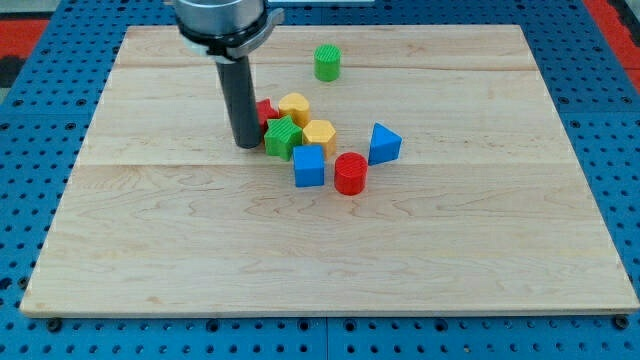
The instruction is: Form a horizontal line out of the red star green circle and the yellow heart
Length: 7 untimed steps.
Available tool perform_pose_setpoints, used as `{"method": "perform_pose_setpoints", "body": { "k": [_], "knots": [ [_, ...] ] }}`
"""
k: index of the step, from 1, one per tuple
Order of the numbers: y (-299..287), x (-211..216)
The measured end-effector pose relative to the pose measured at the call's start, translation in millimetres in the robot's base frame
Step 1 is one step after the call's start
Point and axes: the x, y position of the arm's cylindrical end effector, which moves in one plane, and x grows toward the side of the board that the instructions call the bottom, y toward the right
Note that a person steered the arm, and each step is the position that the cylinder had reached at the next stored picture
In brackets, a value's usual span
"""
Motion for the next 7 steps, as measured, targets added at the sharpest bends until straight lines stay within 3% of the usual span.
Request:
{"method": "perform_pose_setpoints", "body": {
  "k": [2,3,5,6,7],
  "knots": [
    [-5.1,-89.5],
    [-22.5,-63.5],
    [19.4,-37.1],
    [58.0,-61.1],
    [73.2,-111.3]
  ]
}}
